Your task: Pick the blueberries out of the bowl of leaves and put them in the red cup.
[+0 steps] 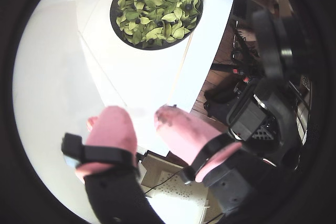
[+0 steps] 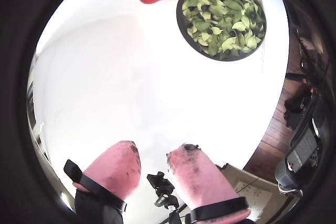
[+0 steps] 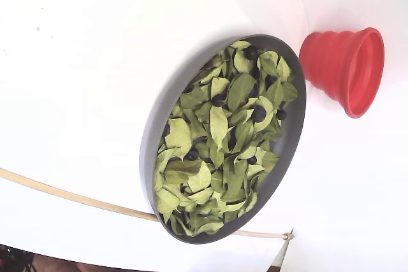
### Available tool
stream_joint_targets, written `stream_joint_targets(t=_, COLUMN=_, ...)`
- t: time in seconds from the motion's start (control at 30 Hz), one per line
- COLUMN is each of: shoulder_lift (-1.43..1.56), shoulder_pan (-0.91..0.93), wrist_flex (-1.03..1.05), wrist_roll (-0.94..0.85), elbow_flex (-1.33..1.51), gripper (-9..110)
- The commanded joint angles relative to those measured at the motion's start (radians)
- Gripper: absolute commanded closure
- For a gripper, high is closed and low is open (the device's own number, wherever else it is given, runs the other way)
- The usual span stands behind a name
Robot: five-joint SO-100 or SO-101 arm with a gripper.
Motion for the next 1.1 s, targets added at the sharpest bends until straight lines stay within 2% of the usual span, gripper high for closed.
stream_joint_targets(t=0.0, shoulder_lift=-0.025, shoulder_pan=0.035, wrist_flex=-0.064, wrist_roll=-0.052, elbow_flex=-0.143, gripper=92)
stream_joint_targets(t=0.1, shoulder_lift=-0.126, shoulder_pan=0.057, wrist_flex=-0.149, wrist_roll=-0.120, elbow_flex=-0.252, gripper=91)
stream_joint_targets(t=0.3, shoulder_lift=-0.058, shoulder_pan=0.061, wrist_flex=-0.167, wrist_roll=-0.264, elbow_flex=-0.072, gripper=91)
stream_joint_targets(t=1.07, shoulder_lift=-0.249, shoulder_pan=0.029, wrist_flex=-0.258, wrist_roll=-0.756, elbow_flex=0.117, gripper=90)
